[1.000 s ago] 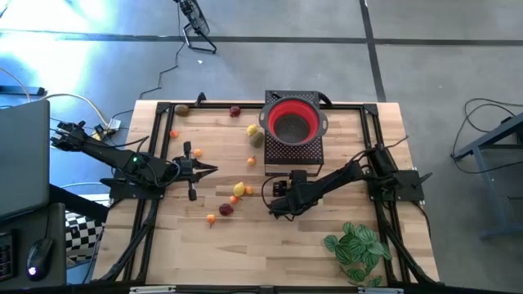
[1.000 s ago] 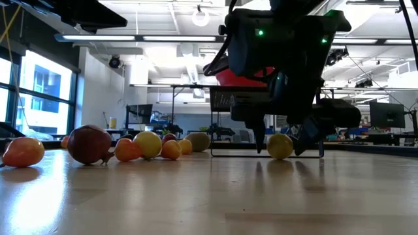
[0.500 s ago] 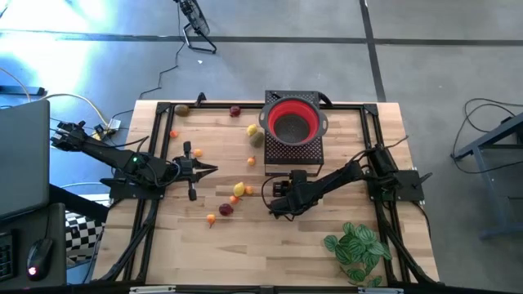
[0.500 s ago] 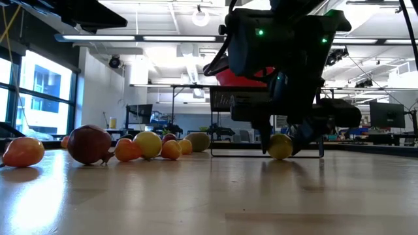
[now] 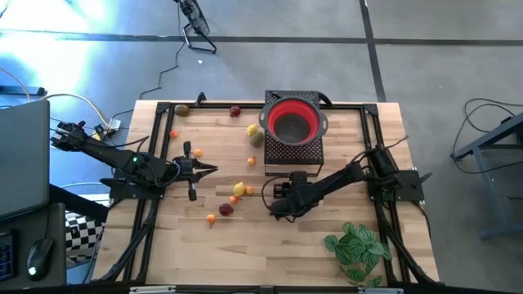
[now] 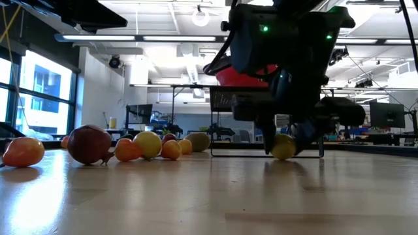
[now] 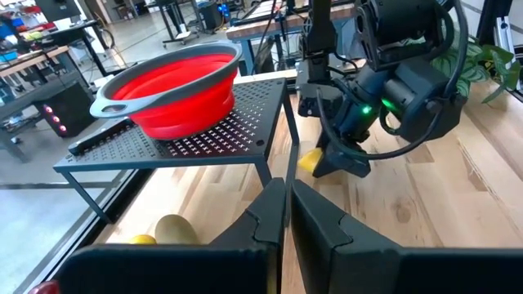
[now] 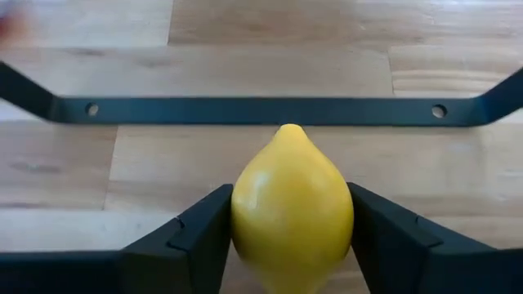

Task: Pick & Place Fruit
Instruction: Put the bottom right yellow lemon into the red strainer bowl on the shelf

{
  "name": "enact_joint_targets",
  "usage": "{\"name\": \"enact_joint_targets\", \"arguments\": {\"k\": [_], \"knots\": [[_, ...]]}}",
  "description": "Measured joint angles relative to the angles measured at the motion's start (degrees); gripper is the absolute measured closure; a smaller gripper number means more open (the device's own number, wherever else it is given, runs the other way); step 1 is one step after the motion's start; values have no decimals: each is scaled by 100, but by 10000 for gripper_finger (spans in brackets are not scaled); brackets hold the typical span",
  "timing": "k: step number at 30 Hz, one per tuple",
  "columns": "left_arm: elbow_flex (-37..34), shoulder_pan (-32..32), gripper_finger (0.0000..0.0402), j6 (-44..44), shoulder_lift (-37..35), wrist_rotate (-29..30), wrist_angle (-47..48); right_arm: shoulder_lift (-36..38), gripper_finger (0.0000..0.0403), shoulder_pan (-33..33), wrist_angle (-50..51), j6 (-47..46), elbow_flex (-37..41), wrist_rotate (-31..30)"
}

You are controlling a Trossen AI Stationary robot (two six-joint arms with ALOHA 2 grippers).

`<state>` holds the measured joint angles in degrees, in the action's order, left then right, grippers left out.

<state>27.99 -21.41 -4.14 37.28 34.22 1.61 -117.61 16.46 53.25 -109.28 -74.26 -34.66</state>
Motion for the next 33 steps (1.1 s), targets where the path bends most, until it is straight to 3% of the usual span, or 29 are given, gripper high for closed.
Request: {"name": "enact_joint_targets", "arguments": {"k": [19,33], "knots": [[0,0,385,-4,0,-2,-15,1156,200,646,-316,510,-44,-3],[0,2,385,-4,0,-29,-20,2480,198,582,-1964,2705,-42,-807]]}}
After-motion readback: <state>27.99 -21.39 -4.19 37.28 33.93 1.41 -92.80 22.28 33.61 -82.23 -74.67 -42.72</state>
